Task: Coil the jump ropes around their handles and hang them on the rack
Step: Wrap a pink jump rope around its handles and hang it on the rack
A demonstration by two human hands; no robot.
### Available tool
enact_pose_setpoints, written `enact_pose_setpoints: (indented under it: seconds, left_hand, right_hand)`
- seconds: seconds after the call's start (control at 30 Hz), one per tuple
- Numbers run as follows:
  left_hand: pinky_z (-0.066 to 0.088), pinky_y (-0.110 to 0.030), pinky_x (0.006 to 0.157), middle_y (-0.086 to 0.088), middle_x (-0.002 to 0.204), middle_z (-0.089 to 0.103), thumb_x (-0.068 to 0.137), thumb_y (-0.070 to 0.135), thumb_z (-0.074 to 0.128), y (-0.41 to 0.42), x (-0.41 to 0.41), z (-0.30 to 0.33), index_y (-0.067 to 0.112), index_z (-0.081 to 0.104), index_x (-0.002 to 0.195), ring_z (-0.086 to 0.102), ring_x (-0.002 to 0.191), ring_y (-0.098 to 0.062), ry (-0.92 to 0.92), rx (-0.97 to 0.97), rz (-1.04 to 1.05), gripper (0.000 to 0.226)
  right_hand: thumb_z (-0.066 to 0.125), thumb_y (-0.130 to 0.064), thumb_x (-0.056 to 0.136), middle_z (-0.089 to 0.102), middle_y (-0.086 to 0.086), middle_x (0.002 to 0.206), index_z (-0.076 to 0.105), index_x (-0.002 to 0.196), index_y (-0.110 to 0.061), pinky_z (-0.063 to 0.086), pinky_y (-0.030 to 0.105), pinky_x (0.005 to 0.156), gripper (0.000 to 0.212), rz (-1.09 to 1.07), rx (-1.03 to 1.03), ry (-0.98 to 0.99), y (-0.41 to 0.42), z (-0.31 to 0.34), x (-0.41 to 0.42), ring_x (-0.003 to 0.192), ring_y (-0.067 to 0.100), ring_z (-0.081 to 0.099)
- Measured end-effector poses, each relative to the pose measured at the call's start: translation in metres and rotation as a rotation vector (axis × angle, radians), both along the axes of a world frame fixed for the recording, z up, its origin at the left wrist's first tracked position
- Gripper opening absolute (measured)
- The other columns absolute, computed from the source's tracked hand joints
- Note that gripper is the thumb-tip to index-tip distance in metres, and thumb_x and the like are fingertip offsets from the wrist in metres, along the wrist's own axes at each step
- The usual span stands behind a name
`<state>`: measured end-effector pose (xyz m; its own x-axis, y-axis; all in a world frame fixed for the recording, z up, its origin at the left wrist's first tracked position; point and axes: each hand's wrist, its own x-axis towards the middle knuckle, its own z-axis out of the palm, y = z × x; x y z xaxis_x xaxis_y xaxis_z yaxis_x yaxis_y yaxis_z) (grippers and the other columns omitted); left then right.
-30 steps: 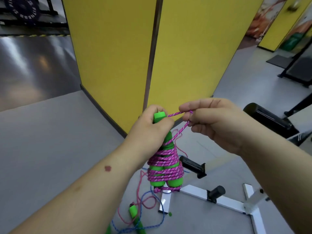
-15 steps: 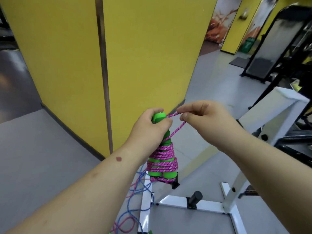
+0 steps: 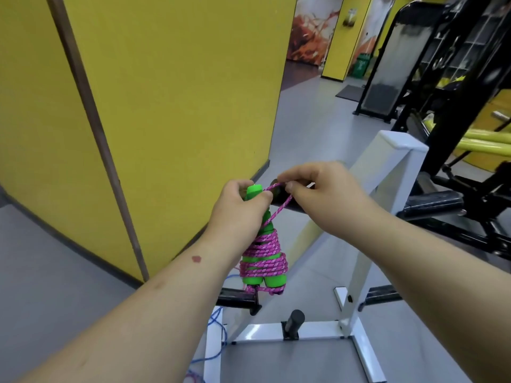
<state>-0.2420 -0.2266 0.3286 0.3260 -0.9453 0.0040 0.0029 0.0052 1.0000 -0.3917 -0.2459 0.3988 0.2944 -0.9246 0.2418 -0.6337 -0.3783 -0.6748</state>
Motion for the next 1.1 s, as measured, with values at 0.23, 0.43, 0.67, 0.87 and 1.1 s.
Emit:
enact_pose_setpoints:
  seconds: [0.23, 0.43, 0.67, 0.87, 1.1]
  left_hand:
    - [0.049, -0.034, 0.074, -0.001, 0.106, 0.065, 0.089, 0.035, 0.071, -0.018, 0.001, 0.001, 0.027, 0.055, 0.121, 0.066, 0.089, -0.021, 0.041, 0.039, -0.029, 0.037]
    - [0.045, -0.036, 0.072, -0.011, 0.099, 0.065, 0.08, 0.037, 0.072, -0.028, 0.002, 0.002, 0.019, 0.058, 0.111, 0.06, 0.08, -0.025, 0.148, 0.111, -0.123, 0.038]
    - [0.045, -0.033, 0.07, -0.012, 0.092, 0.065, 0.103, 0.032, 0.058, -0.023, -0.002, -0.007, 0.019, 0.066, 0.105, 0.058, 0.082, -0.024, 0.209, 0.078, -0.158, 0.015]
    - [0.052, -0.046, 0.089, -0.007, 0.113, 0.075, 0.101, 0.045, 0.047, -0.016, -0.034, -0.022, 0.034, 0.069, 0.118, 0.064, 0.093, -0.024, 0.369, 0.087, -0.119, 0.03]
    - [0.059, -0.044, 0.074, -0.014, 0.095, 0.071, 0.101, 0.016, 0.054, -0.016, -0.066, -0.024, 0.013, 0.071, 0.113, 0.067, 0.083, -0.027, 0.611, 0.112, -0.224, 0.022]
  right_hand:
    - [0.053, -0.018, 0.095, 0.069, -0.015, 0.094, 0.076, 0.106, -0.032, 0.055, 0.032, 0.087, 0.029, -0.03, -0.09, 0.123, -0.014, -0.002, 0.003, 0.094, 0.011, 0.065]
    - [0.046, -0.015, 0.091, 0.071, -0.004, 0.105, 0.076, 0.103, -0.03, 0.056, 0.037, 0.087, 0.035, -0.071, -0.058, 0.185, -0.023, -0.002, 0.008, 0.099, 0.02, 0.065]
    - [0.042, -0.009, 0.091, 0.065, 0.004, 0.113, 0.075, 0.109, -0.019, 0.05, 0.036, 0.091, 0.039, -0.056, -0.069, 0.307, -0.024, -0.002, 0.009, 0.106, 0.024, 0.059]
    - [0.035, -0.017, 0.101, 0.051, 0.001, 0.11, 0.071, 0.112, -0.019, 0.046, 0.04, 0.098, 0.037, -0.034, -0.017, 0.385, -0.023, -0.008, -0.004, 0.106, 0.025, 0.055]
    - [0.043, -0.032, 0.103, 0.049, 0.004, 0.119, 0.058, 0.118, -0.015, 0.04, 0.035, 0.092, 0.027, 0.071, -0.081, 0.692, -0.009, -0.004, -0.033, 0.109, 0.025, 0.05]
